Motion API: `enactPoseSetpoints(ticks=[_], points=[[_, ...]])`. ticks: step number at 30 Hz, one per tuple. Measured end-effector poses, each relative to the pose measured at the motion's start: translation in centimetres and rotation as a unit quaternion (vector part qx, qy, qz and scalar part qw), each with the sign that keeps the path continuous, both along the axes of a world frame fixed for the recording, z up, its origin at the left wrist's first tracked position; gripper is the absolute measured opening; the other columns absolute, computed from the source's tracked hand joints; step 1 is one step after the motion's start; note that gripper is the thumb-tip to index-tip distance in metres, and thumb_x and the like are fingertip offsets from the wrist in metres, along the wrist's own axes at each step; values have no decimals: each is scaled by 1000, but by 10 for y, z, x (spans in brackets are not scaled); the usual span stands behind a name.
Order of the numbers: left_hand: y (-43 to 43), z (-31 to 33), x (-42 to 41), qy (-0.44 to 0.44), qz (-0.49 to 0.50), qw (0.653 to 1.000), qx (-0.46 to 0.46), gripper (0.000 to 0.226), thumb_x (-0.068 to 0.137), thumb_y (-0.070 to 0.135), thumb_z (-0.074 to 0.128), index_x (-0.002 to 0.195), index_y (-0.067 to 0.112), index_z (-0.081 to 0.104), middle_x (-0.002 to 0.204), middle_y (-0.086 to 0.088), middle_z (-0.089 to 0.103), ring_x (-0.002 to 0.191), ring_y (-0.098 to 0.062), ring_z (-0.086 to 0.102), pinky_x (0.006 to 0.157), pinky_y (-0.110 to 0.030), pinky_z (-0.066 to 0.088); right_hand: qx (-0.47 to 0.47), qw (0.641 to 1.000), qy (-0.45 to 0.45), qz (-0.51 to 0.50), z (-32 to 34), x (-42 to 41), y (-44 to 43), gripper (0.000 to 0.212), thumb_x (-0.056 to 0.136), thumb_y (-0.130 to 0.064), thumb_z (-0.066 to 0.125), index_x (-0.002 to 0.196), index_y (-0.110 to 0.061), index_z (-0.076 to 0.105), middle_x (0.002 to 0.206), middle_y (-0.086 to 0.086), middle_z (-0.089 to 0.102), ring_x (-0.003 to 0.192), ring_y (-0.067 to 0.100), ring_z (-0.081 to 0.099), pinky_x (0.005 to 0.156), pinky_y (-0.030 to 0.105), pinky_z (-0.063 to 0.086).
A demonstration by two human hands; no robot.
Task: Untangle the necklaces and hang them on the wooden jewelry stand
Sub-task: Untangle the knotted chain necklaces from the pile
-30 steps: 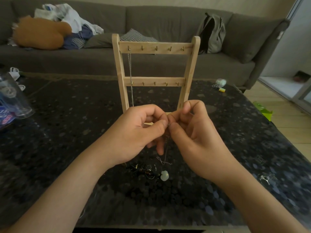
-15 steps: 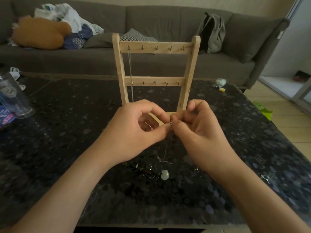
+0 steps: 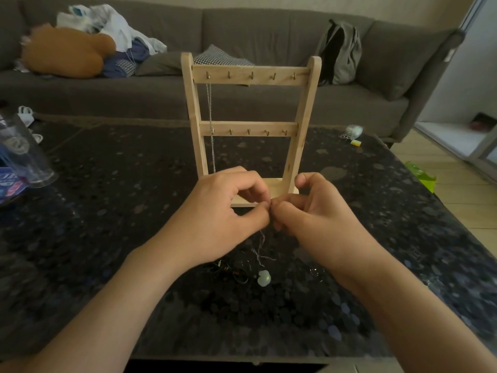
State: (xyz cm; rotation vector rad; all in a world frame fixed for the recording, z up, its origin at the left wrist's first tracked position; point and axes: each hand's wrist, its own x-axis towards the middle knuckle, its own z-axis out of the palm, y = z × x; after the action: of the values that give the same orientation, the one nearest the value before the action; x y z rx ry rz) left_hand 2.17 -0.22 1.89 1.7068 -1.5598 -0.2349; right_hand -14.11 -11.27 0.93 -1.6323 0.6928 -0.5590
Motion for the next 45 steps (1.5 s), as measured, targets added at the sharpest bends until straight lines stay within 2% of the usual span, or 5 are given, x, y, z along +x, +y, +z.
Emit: enactPoseSetpoints(ticks=[25, 29, 32, 41, 45], points=[[1, 3, 1, 167, -15, 980, 111, 37, 93, 53, 46, 87, 22, 66, 93, -20, 66, 95, -44, 66, 95, -70, 55, 187, 979, -26, 81, 2, 6, -11, 36, 95, 1, 52, 128, 16, 56, 95, 23, 63, 69, 18, 51, 59, 27, 42], [1, 6, 3, 191, -18, 978, 84, 21, 103, 31, 64, 90, 21, 77, 93, -5, 76, 95, -25, 75, 100, -60, 57, 200, 975, -51, 85, 4, 7, -9, 27, 98, 3, 49, 121, -4, 60, 93, 22, 61, 65, 16, 54, 55, 25, 43], [5, 7, 3, 186, -24, 980, 72, 4, 93, 27, 81, 96, 24, 81, 95, 6, 82, 93, -14, 80, 97, -50, 62, 192, 978, -43, 67, 3, 7, -10, 23, 97, 2, 51, 114, 13, 63, 84, 14, 56, 60, 11, 53, 58, 26, 44], [3, 6, 0, 112, 26, 992, 56, 8, 93, 28, 82, 96, 35, 82, 87, 19, 80, 86, -1, 78, 88, -33, 63, 104, 995, 2, 6, 6, 7, -4, 81, 81, -17, 68, 154, -1, 38, 79, 9, 67, 70, 15, 59, 72, 34, 49], [2, 3, 2, 110, -6, 988, 109, 8, 102, 30, 70, 100, 35, 75, 94, 13, 79, 92, -7, 76, 89, -41, 64, 17, 998, 54, 6, 8, 6, 0, 52, 96, -17, 68, 141, -15, 43, 72, 0, 69, 70, 11, 61, 73, 34, 50]])
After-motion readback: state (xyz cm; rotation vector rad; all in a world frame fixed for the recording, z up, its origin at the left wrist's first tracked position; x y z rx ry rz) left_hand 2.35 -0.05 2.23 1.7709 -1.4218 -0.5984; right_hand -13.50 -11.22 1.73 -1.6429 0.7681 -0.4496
